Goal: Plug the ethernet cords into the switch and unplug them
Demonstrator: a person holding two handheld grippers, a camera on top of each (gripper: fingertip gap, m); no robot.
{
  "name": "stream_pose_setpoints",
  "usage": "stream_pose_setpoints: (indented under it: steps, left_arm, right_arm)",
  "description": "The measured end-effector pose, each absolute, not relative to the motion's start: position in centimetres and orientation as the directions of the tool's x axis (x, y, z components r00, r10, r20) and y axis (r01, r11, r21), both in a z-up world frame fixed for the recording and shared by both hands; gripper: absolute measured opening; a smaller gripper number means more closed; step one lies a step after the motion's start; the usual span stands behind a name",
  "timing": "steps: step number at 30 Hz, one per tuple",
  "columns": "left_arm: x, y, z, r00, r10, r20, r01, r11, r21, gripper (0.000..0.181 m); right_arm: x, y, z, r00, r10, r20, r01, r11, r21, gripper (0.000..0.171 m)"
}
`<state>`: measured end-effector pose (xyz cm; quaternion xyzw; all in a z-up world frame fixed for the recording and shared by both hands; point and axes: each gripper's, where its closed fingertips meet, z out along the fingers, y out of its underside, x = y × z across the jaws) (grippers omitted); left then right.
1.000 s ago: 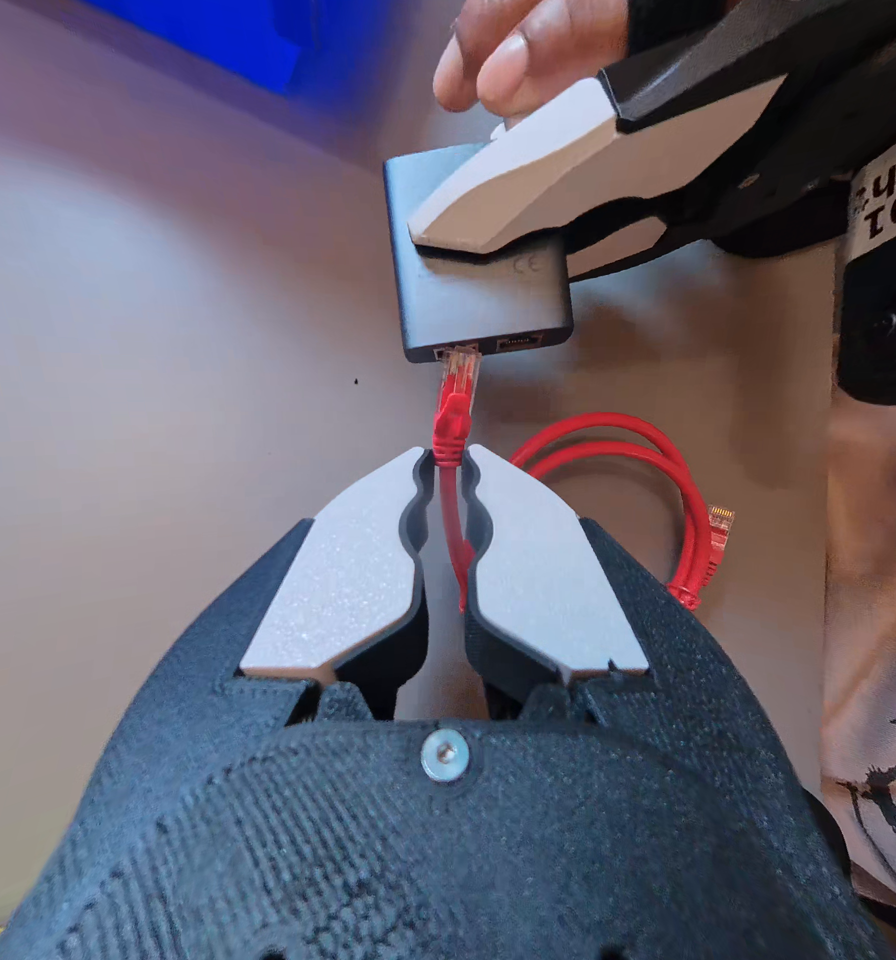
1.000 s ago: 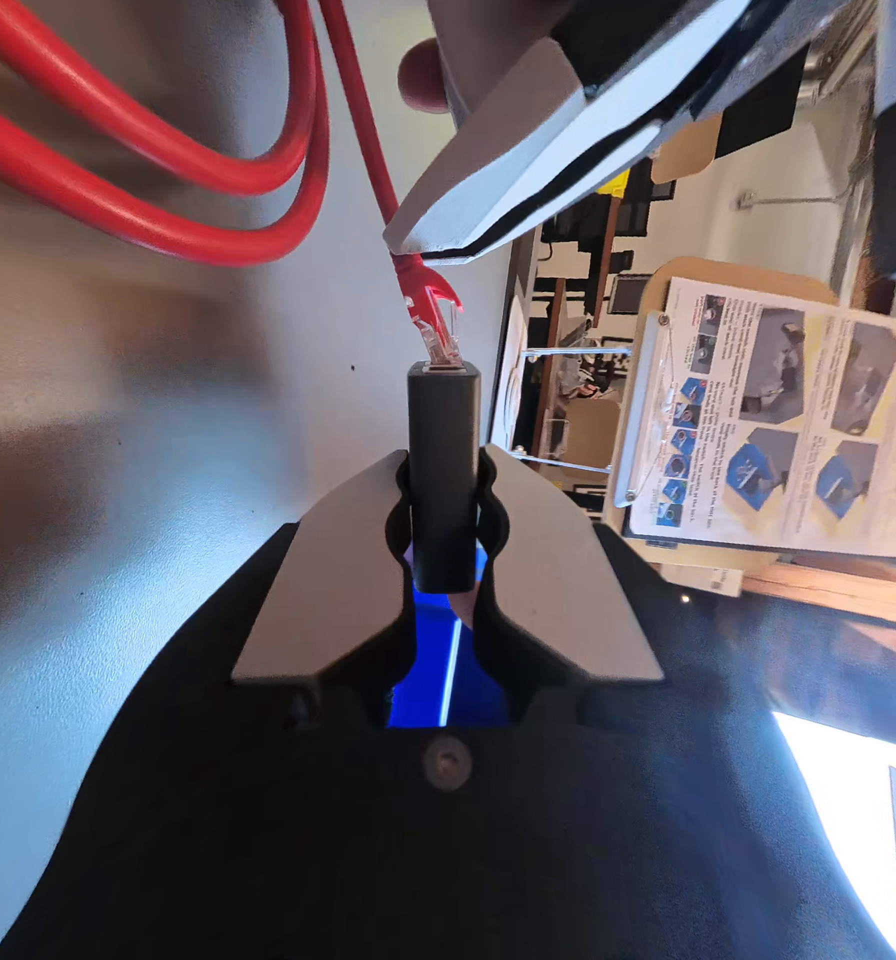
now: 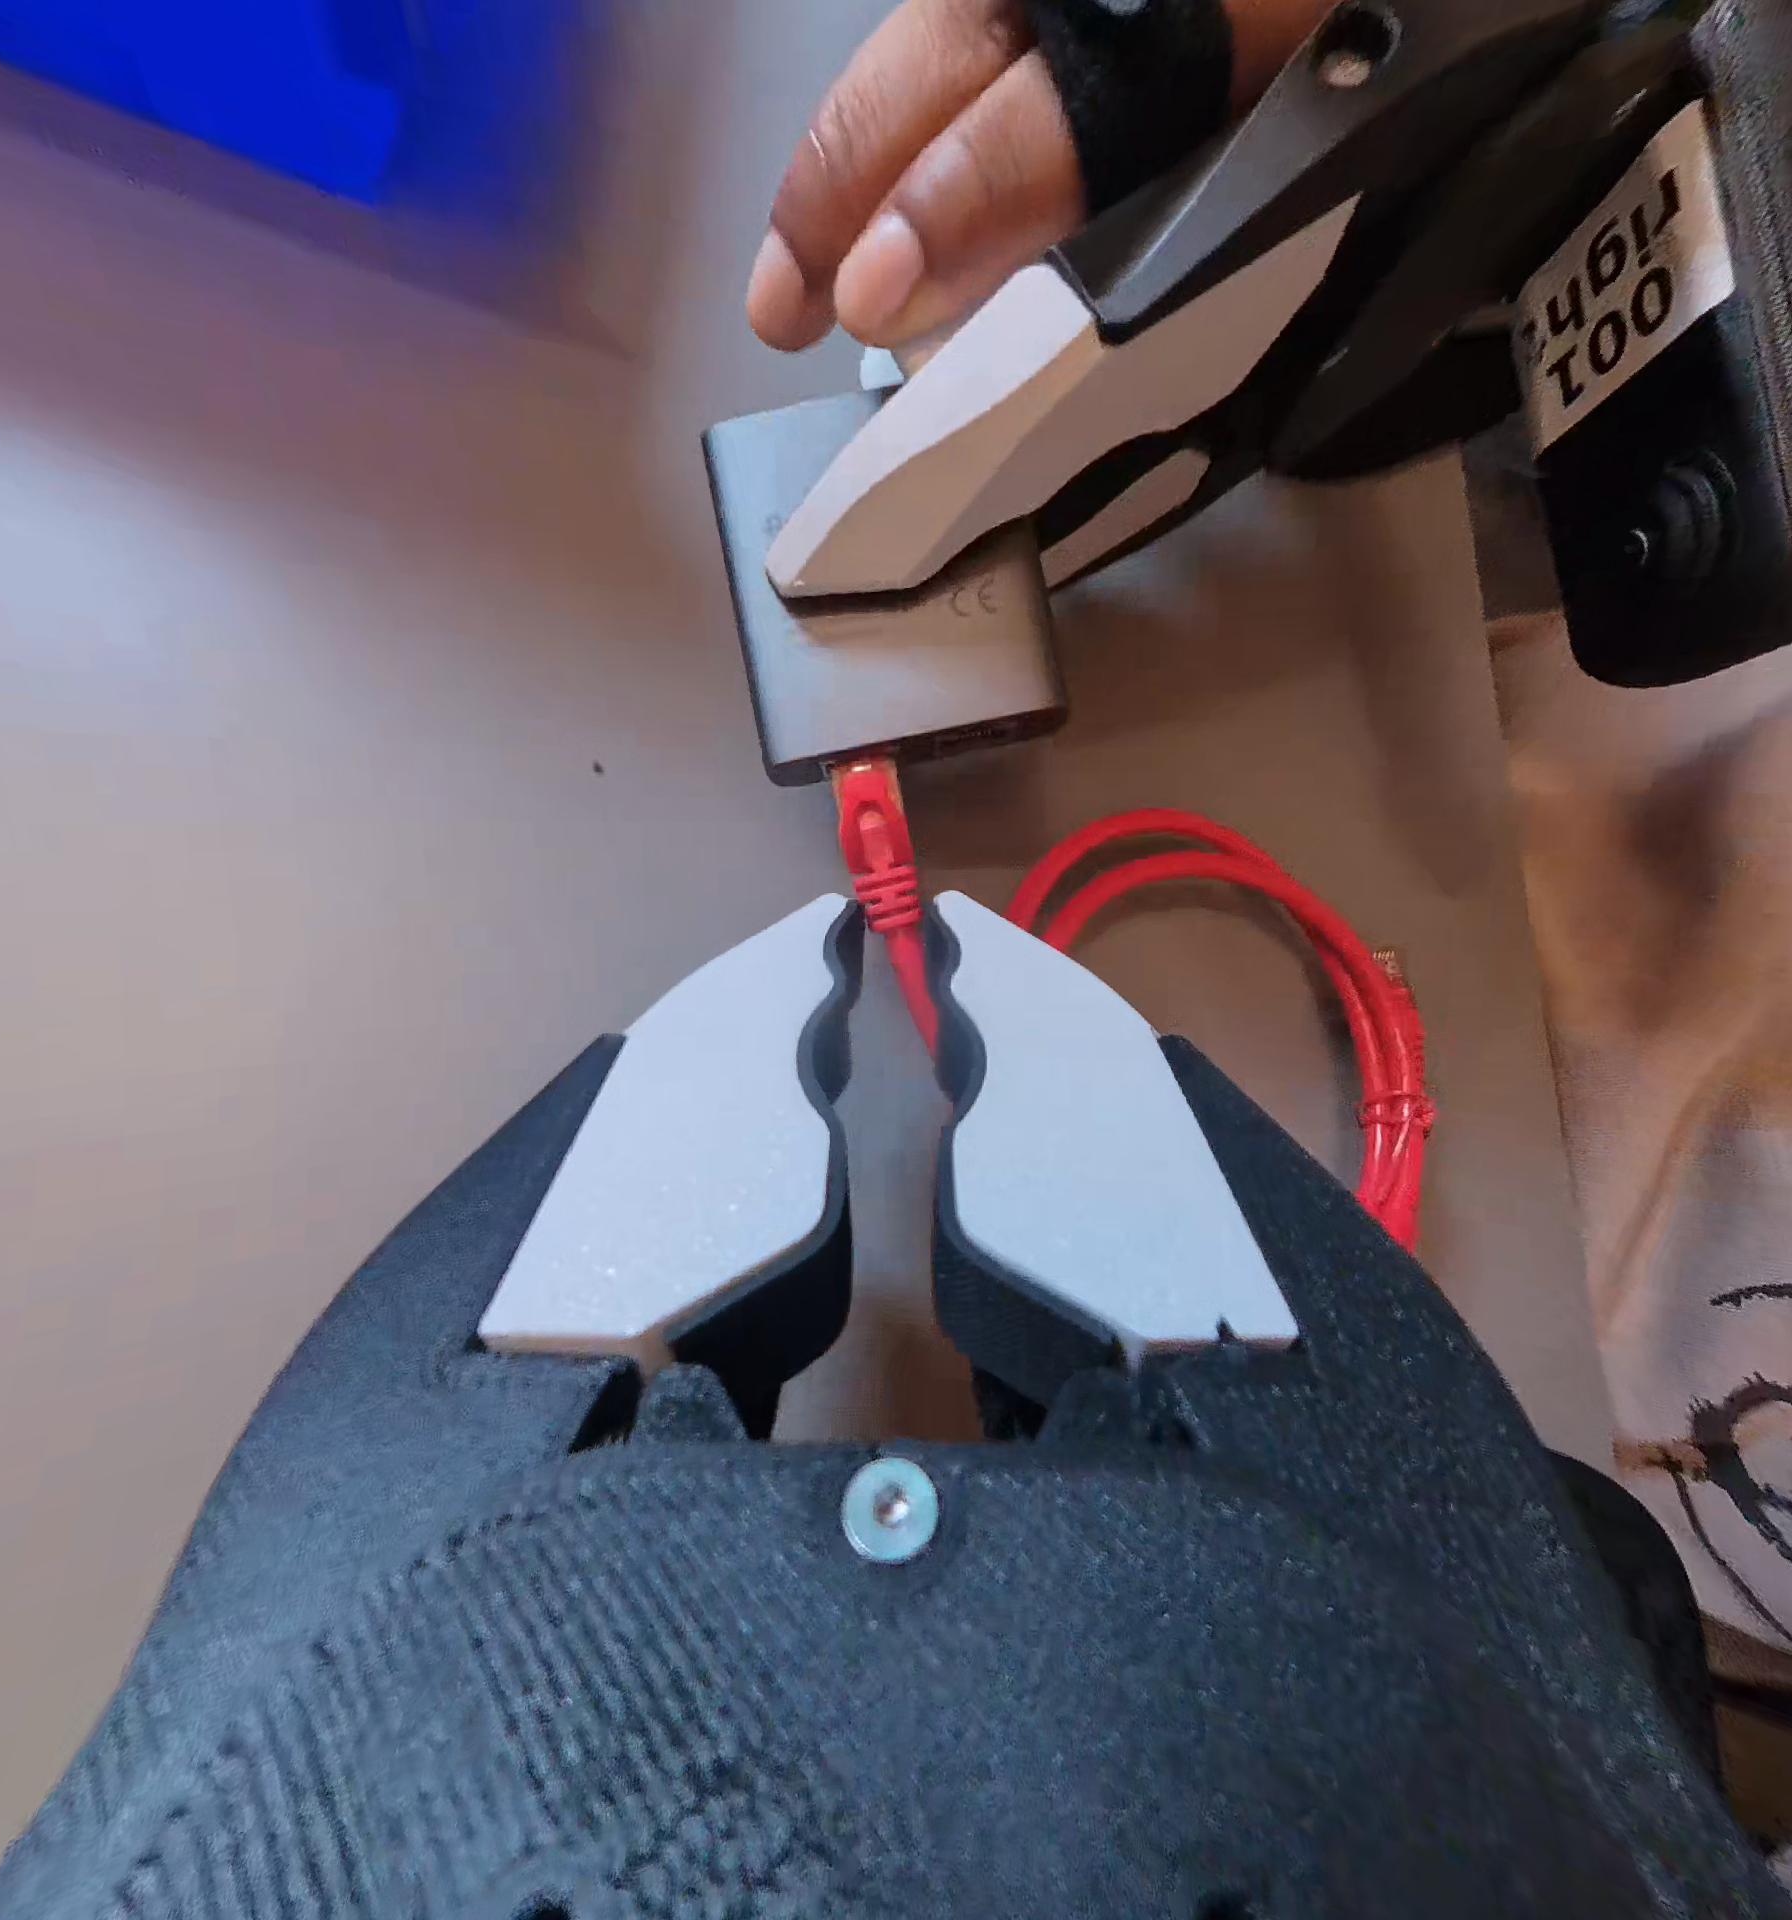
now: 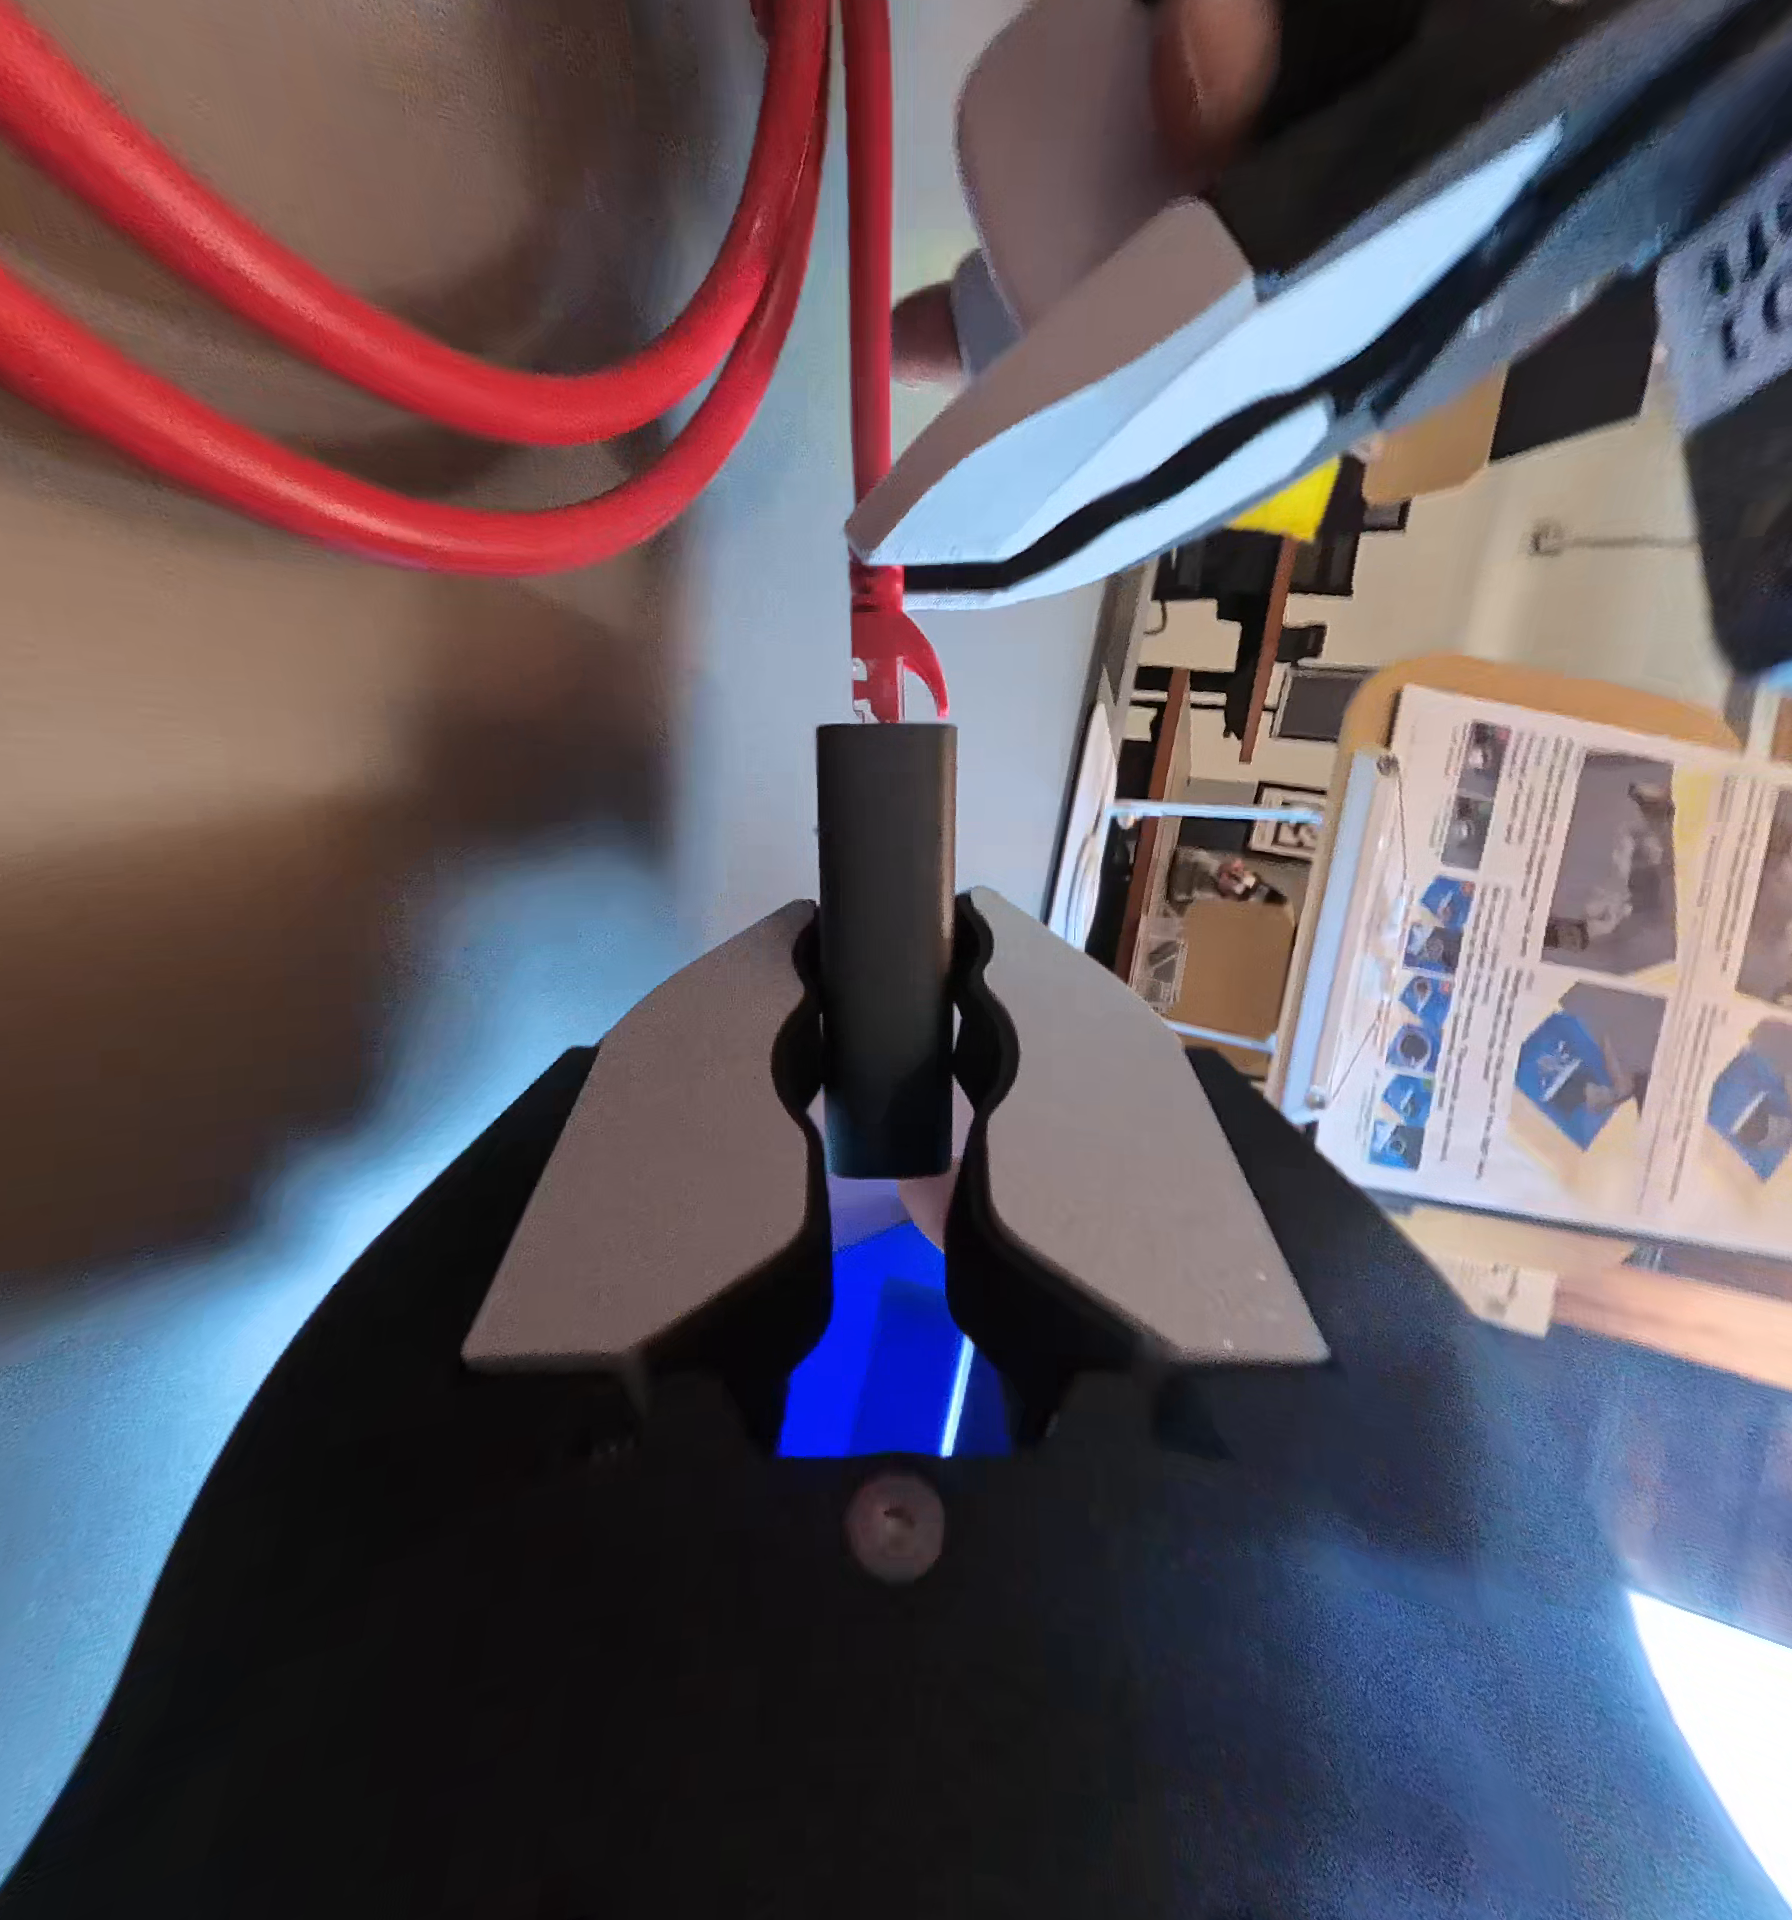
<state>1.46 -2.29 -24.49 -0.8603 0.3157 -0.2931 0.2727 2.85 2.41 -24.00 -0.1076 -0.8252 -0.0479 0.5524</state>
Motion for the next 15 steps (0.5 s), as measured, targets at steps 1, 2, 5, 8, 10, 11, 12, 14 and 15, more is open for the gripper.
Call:
stream_pose_setpoints:
  steps: [1,2,5,8,10,11,12,14,15]
  left_arm:
    - [1.1,-2.0,-23.6,0.641,-0.703,0.307,-0.358,-0.628,-0.691,0.013]
    - [0.5,-1.8,-22.7,0.659,-0.699,0.278,-0.338,-0.605,-0.720,0.018]
    - [-3.4,-0.8,-17.9,0.769,-0.624,0.141,-0.272,-0.519,-0.810,0.023]
    - [-11.4,-0.5,-12.7,0.927,-0.373,-0.025,-0.204,-0.447,-0.871,0.024]
    - [-17.5,-1.6,-12.0,0.977,-0.170,-0.128,-0.196,-0.481,-0.854,0.026]
    - [-19.5,-2.3,-12.8,0.986,-0.113,-0.119,-0.161,-0.527,-0.835,0.027]
    - [-20.7,-2.9,-13.9,0.993,-0.087,-0.085,-0.120,-0.572,-0.811,0.029]
    - [-21.9,-3.5,-16.9,0.997,-0.066,-0.040,-0.073,-0.651,-0.755,0.031]
    - [-22.1,-3.5,-18.7,0.997,-0.072,-0.035,-0.076,-0.692,-0.718,0.032]
  right_arm:
    - [2.8,2.7,-23.5,-0.351,0.152,0.924,0.251,0.966,-0.064,0.022]
    - [2.8,3.2,-23.0,-0.331,0.172,0.928,0.268,0.960,-0.082,0.022]
    - [3.1,4.9,-21.2,-0.244,0.248,0.938,0.321,0.933,-0.163,0.022]
    - [3.4,6.6,-19.0,-0.135,0.377,0.916,0.350,0.883,-0.311,0.022]
    - [3.5,7.2,-18.0,-0.083,0.434,0.897,0.352,0.855,-0.381,0.022]
    - [3.5,7.3,-17.8,-0.072,0.456,0.887,0.348,0.845,-0.406,0.022]
    - [3.5,7.4,-17.7,-0.069,0.473,0.879,0.344,0.838,-0.424,0.022]
    - [3.3,7.4,-18.1,-0.074,0.482,0.873,0.348,0.833,-0.431,0.022]
    - [3.2,7.4,-18.3,-0.082,0.478,0.875,0.351,0.835,-0.423,0.022]
